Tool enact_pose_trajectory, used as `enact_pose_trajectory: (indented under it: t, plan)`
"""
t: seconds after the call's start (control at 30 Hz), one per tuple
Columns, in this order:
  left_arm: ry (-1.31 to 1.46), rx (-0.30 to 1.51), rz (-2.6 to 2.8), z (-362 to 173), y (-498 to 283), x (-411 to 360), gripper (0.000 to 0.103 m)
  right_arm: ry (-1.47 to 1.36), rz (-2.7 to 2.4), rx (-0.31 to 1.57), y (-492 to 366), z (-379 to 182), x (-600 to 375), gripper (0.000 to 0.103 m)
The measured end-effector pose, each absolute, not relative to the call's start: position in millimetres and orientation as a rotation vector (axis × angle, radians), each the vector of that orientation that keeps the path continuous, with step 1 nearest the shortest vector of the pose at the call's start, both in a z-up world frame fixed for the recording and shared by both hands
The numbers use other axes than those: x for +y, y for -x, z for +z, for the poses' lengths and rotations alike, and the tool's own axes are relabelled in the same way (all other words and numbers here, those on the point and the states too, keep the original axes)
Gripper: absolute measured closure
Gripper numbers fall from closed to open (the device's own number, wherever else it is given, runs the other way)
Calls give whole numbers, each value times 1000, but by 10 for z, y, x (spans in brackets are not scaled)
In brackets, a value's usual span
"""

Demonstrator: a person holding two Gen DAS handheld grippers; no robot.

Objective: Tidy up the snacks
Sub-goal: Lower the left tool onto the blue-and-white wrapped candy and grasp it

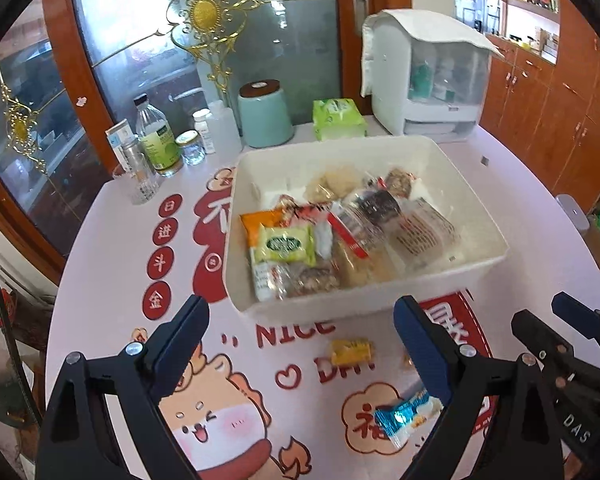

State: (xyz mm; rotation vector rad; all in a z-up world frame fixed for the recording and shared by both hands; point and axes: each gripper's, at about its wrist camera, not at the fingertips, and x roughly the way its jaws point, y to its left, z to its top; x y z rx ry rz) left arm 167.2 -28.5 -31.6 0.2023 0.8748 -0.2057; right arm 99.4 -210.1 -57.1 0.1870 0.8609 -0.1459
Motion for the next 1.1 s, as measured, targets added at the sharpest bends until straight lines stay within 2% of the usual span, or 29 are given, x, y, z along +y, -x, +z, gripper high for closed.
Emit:
enact_pose_trajectory:
  t: [0.4, 0.73, 1.1]
  plan:
    - [-229, 935, -242, -680, -1422, -360, 10, -159, -143, 898, -536, -854, -2139, 44]
    - [-243, 1033, -320, -1041, -1290, -458, 10, -293, -143, 1002, -251, -1358, -2550, 44]
    - [-451, 1112, -500, -1595, -1172, -944, 10, -334, -142, 1039, -298, -1565, -2624, 44]
